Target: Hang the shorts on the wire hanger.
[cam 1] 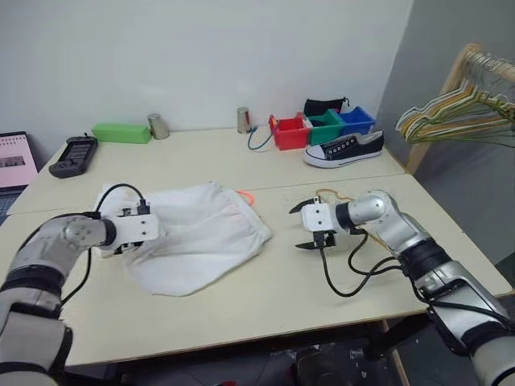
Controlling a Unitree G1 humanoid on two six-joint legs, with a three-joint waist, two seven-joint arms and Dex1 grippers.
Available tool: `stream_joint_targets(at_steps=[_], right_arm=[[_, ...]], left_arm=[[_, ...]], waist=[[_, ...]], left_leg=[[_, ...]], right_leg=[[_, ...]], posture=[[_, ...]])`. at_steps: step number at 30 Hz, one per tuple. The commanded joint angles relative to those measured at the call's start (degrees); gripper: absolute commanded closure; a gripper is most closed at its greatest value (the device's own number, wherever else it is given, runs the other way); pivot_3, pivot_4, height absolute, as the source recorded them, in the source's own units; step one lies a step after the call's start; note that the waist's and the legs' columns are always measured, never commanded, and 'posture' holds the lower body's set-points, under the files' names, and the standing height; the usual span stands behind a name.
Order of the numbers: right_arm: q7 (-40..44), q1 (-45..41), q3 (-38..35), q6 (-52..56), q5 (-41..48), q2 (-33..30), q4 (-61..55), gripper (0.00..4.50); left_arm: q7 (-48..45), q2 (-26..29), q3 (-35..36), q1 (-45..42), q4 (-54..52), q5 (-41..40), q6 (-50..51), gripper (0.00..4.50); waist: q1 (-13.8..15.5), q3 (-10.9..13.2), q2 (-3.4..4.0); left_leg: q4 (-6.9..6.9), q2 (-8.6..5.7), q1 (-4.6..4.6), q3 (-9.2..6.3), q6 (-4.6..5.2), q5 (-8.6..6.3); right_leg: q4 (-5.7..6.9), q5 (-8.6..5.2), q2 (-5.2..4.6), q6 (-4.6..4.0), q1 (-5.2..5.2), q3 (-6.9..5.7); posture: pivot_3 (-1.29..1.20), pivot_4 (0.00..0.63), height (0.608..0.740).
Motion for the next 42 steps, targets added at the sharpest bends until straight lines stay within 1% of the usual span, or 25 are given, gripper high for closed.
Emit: stream_joint_targets(at_steps=[1, 3, 4, 6, 7, 8, 10, 11, 13, 15, 17, 18, 21, 23, 25, 26, 27, 29, 32, 35, 38, 42], right_arm=[[-2.1, -4.6, 1.0, -6.8, -2.8, 3.0, 6.7, 0.0], [-4.0, -6.6, 1.7, -9.4, -4.5, 5.5, 11.4, 0.0], [-4.8, -7.6, 2.0, -10.6, -5.3, 6.5, 13.7, 0.0], [-7.3, -9.9, 3.0, -13.0, -7.7, 8.7, 18.7, 0.0], [-8.7, -11.0, 3.7, -14.0, -9.2, 9.6, 21.3, 0.0], [-10.0, -11.8, 4.4, -15.0, -10.6, 10.2, 23.3, 0.0], [-13.4, -13.4, 5.8, -16.0, -13.6, 11.2, 27.2, 0.0], [-15.0, -14.1, 6.6, -16.3, -15.1, 11.6, 28.9, 0.0], [-18.0, -15.5, 7.9, -16.6, -17.8, 12.5, 31.8, 0.0], [-20.3, -16.5, 8.7, -16.8, -20.0, 13.4, 34.0, 0.0], [-22.2, -17.3, 9.8, -17.4, -22.0, 13.8, 35.3, 0.0], [-22.9, -17.6, 10.1, -17.6, -22.7, 13.9, 35.9, 0.0], [-23.7, -18.2, 10.1, -17.6, -23.9, 14.3, 37.5, 0.47], [-23.2, -18.5, 9.4, -17.9, -23.7, 13.7, 38.0, 1.07], [-22.3, -18.4, 8.5, -17.9, -22.9, 13.1, 38.3, 1.55], [-21.7, -18.2, 8.0, -18.0, -22.4, 12.6, 38.3, 1.75], [-21.1, -18.0, 7.5, -18.0, -21.9, 12.0, 38.3, 2.07], [-20.4, -17.6, 6.6, -18.0, -21.3, 11.1, 38.2, 2.5], [-18.4, -16.6, 5.4, -17.9, -20.7, 9.8, 37.9, 3.34], [-15.9, -14.7, 3.2, -17.2, -18.5, 8.3, 37.1, 3.95], [-14.1, -13.0, 1.8, -17.0, -17.3, 7.1, 35.8, 3.95], [-10.5, -10.3, 0.6, -17.0, -15.8, 3.3, 32.9, 3.95]], left_arm=[[-3.3, 5.8, 5.3, 4.8, -7.8, -4.4, 3.9, 1.31], [-5.2, 9.7, 8.4, 10.9, -12.8, -6.6, 7.0, 0.92], [-6.0, 11.2, 10.0, 13.9, -15.3, -7.8, 8.9, 0.63], [-8.5, 15.0, 15.9, 23.4, -22.1, -11.6, 14.2, 0.23], [-10.1, 16.3, 20.2, 29.1, -26.1, -13.5, 16.8, 0.04], [-11.7, 16.8, 24.2, 33.9, -30.0, -15.5, 19.9, 0.04], [-16.3, 14.3, 34.5, 42.6, -41.5, -21.8, 29.4, 0.04], [-16.9, 11.9, 38.5, 45.0, -47.8, -25.9, 35.6, 0.04], [-16.4, 7.3, 43.3, 48.8, -58.9, -32.1, 45.5, 0.04], [-15.3, 3.2, 45.1, 52.1, -67.6, -35.8, 52.6, 0.04], [-13.8, 0.4, 45.1, 54.5, -73.4, -37.2, 56.9, 0.04], [-12.7, -0.8, 44.5, 55.3, -75.7, -37.4, 58.4, 0.04], [-8.3, -4.9, 40.5, 56.4, -80.3, -36.7, 61.3, 0.01], [-6.8, -6.0, 38.3, 56.1, -81.2, -36.1, 62.0, 0.01], [-6.2, -6.2, 36.9, 55.8, -81.2, -35.4, 61.6, 0.01], [-5.9, -6.1, 36.4, 55.2, -80.8, -35.2, 61.6, 0.01], [-5.8, -5.9, 35.9, 54.5, -80.5, -35.3, 61.6, 0.01], [-5.8, -5.5, 35.0, 53.5, -80.1, -35.5, 61.8, 0.01], [-6.1, -5.0, 33.1, 51.8, -79.3, -34.9, 61.0, 0.01], [-6.1, -4.7, 29.2, 48.2, -77.8, -33.9, 59.8, 0.01], [-6.0, -4.9, 26.2, 45.3, -76.8, -33.0, 58.9, 0.01], [-5.9, -6.2, 21.1, 40.7, -76.4, -32.4, 58.3, 0.01]], waist=[[0.5, 0.0, -0.01], [0.9, 0.0, -0.01], [1.3, 0.0, 0.01], [1.9, 0.0, 0.05], [2.1, 0.0, 0.07], [2.8, 0.1, 0.11], [4.0, 0.1, 0.12], [4.7, 0.1, 0.16], [6.9, 0.1, 0.21], [8.4, 0.1, 0.18], [9.5, 0.1, 0.17], [9.9, 0.1, 0.17], [11.0, 0.1, 0.18], [11.4, 0.1, 0.21], [11.5, 0.1, 0.22], [11.5, 0.2, 0.28], [11.5, 0.2, 0.29], [11.5, 0.2, 0.32], [11.2, 0.2, 0.38], [11.1, 0.3, 0.44], [10.9, 0.3, 0.45], [10.6, 0.3, 0.45]], left_leg=[[0.01, 0.0, 0.03, -0.05, 0.0, 0.01], [0.01, -0.01, 0.13, -0.12, 0.04, 0.04], [0.01, -0.01, 0.18, -0.14, 0.04, 0.04], [-0.01, 0.02, 0.21, -0.17, 0.04, 0.04], [-0.05, 0.02, 0.21, -0.18, 0.04, 0.04], [-0.06, 0.03, 0.21, -0.18, 0.04, 0.04], [-0.15, 0.06, 0.22, -0.16, 0.04, 0.04], [-0.16, 0.06, 0.2, -0.15, 0.03, 0.03], [-0.18, 0.05, 0.19, -0.19, 0.02, 0.03], [-0.18, 0.07, 0.28, -0.24, 0.01, 0.02], [-0.18, 0.08, 0.36, -0.3, 0.01, 0.02], [-0.18, 0.09, 0.41, -0.32, 0.01, 0.02], [-0.18, 0.09, 0.5, -0.39, 0.01, 0.02], [-0.18, 0.08, 0.74, -0.42, 0.01, 0.02], [-0.18, 0.06, 0.81, -0.45, 0.01, 0.02], [-0.18, 0.05, 0.82, -0.48, 0.01, 0.02], [-0.18, 0.04, 0.83, -0.51, 0.01, 0.02], [-0.17, 0.01, 0.82, -0.55, 0.01, 0.02], [-0.17, 0.0, 0.84, -0.55, 0.01, 0.02], [-0.17, 0.01, 0.83, -0.53, 0.01, 0.02], [-0.18, 0.02, 0.8, -0.52, 0.0, 0.01], [-0.19, 0.02, 0.74, -0.51, -0.02, -0.01]], right_leg=[[0.04, 0.0, 0.01, -0.01, 0.01, 0.0], [0.06, 0.02, 0.01, -0.03, 0.1, -0.02], [0.09, 0.03, 0.03, -0.05, 0.11, -0.01], [0.11, 0.03, 0.05, -0.11, 0.1, 0.0], [0.13, 0.02, 0.06, -0.19, 0.07, 0.01], [0.15, 0.0, 0.06, -0.25, 0.05, 0.0], [0.13, -0.01, 0.06, -0.36, 0.0, 0.02], [0.12, 0.05, 0.05, -0.54, -0.01, 0.0], [0.08, -0.04, 0.04, -0.69, -0.05, -0.08], [0.08, -0.13, 0.05, -0.77, -0.07, -0.18], [0.09, -0.17, 0.07, -0.88, -0.01, -0.22], [0.1, -0.28, 0.11, -1.06, 0.0, -0.22], [0.12, -0.33, 0.17, -1.23, 0.06, -0.21], [0.11, -0.33, 0.19, -1.25, 0.24, -0.18], [0.11, -0.33, 0.18, -1.26, 0.34, -0.18], [0.11, -0.33, 0.19, -1.26, 0.34, -0.18], [0.11, -0.32, 0.2, -1.27, 0.34, -0.18], [0.11, -0.32, 0.2, -1.27, 0.35, -0.18], [0.1, -0.32, 0.2, -1.27, 0.36, -0.17], [0.08, -0.38, 0.23, -1.36, 0.35, -0.17], [0.04, -0.42, 0.26, -1.42, 0.42, -0.17], [0.02, -0.4, 0.26, -1.38, 0.58, -0.16]], posture=[[-0.14, 0.008, 0.74], [-0.12, 0.004, 0.74], [-0.12, 0.004, 0.74], [-0.09, 0.0, 0.74], [-0.07, 0.0, 0.74], [-0.05, 0.0, 0.74], [-0.04, 0.0, 0.74], [-0.02, 0.0, 0.74], [-0.02, 0.0, 0.74], [0.0, 0.0, 0.74], [0.0, 0.0, 0.74], [0.0, 0.001, 0.74], [0.0, 0.004, 0.74], [-0.01, 0.01, 0.74], [-0.01, 0.01, 0.74], [-0.03, 0.016, 0.74], [-0.03, 0.016, 0.74], [-0.04, 0.02, 0.74], [-0.07, 0.022, 0.74], [-0.09, 0.017, 0.74], [-0.1, 0.01, 0.74], [-0.12, 0.005, 0.74]])
